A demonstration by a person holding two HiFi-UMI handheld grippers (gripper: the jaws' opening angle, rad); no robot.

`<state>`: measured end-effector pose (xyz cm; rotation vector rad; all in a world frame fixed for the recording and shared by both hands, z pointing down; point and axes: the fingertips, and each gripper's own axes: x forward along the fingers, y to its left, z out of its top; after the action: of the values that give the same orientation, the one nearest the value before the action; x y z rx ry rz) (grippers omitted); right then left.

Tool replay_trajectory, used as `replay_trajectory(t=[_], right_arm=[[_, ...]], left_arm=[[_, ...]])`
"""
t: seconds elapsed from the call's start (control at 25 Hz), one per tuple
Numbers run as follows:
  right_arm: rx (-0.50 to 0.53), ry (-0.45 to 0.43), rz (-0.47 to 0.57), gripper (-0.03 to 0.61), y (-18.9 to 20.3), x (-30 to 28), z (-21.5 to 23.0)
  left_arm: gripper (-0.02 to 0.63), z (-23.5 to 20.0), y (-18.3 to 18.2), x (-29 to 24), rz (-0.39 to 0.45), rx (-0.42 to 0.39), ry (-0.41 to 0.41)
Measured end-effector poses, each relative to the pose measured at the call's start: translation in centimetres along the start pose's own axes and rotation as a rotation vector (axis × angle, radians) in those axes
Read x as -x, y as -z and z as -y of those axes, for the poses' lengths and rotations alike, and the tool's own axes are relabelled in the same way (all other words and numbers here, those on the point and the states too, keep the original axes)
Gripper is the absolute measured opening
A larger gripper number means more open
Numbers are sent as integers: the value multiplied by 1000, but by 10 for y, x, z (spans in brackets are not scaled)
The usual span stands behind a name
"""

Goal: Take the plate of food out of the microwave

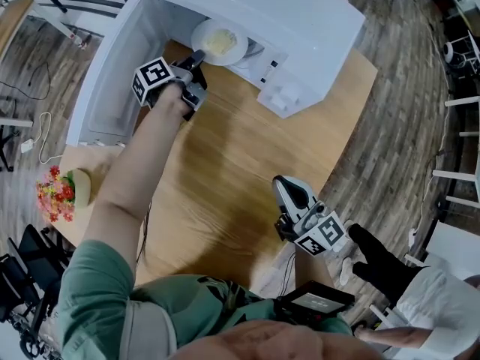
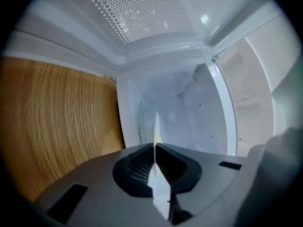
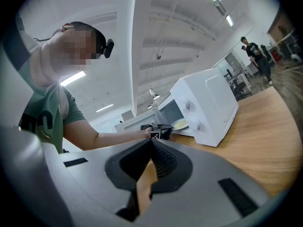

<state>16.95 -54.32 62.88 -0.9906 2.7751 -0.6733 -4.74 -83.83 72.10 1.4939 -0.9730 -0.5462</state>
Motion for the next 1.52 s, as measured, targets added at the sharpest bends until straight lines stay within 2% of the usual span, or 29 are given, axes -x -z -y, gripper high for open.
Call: replay_trajectory(t=[0.4, 0.8, 1.04, 1.52], right_arm=[[0, 19, -3, 6, -5, 8, -2], [34, 57, -10, 6, -27, 31, -27], [59, 91, -7, 6, -46, 57, -55], [80, 157, 29, 6, -74, 122, -133]], left_arm=[[18, 13, 3, 24, 15, 16, 74], [18, 26, 57, 75, -94, -17, 63], [18, 35, 94, 120, -114, 23, 69], [18, 90, 132, 212, -161, -18, 112]])
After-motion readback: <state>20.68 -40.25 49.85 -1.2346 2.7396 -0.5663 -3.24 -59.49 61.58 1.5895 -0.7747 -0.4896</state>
